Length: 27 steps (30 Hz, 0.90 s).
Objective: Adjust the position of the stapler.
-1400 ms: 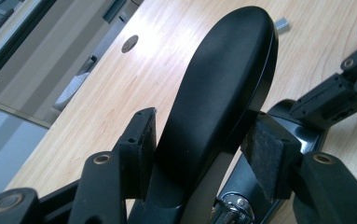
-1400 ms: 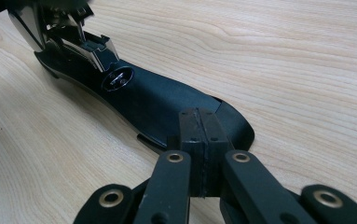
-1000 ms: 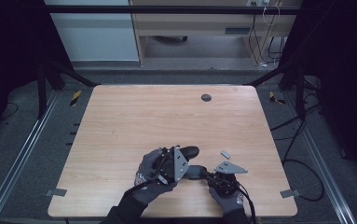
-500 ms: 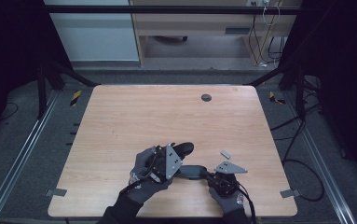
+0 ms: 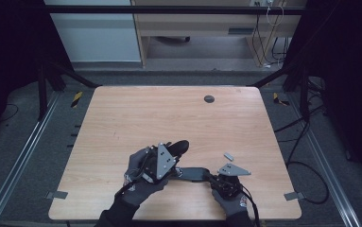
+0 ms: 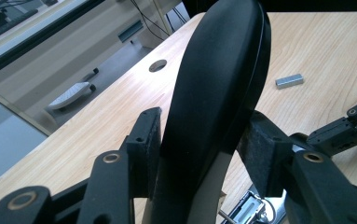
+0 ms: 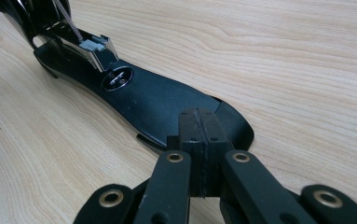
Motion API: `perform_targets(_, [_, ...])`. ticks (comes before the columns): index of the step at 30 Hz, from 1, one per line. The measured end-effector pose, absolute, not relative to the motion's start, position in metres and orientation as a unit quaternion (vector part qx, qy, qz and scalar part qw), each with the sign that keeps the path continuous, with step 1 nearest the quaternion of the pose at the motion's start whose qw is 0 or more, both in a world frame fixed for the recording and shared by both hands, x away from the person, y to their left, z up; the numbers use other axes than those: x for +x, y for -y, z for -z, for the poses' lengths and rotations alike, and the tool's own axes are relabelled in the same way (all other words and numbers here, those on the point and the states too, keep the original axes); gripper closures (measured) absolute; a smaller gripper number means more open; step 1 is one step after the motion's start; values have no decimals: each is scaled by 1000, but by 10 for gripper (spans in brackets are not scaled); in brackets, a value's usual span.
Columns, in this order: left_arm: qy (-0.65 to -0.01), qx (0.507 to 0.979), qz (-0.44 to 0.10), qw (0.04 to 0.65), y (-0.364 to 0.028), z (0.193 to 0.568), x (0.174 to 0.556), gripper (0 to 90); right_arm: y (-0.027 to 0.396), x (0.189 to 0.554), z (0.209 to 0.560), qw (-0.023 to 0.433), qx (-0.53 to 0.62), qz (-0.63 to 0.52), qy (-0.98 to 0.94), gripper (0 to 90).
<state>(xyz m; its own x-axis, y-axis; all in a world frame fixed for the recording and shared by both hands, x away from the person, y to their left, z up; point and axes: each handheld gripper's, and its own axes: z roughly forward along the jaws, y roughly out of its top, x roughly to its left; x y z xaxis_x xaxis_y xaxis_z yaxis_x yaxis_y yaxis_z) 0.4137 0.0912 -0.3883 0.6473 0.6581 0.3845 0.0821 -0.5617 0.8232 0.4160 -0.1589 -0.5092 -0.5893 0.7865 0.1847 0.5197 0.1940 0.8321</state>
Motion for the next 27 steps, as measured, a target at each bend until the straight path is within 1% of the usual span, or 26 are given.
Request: perform_targets(27, [-263, 781, -344, 450, -126, 377, 411, 531, 158, 416, 509, 143, 431, -464, -760, 900])
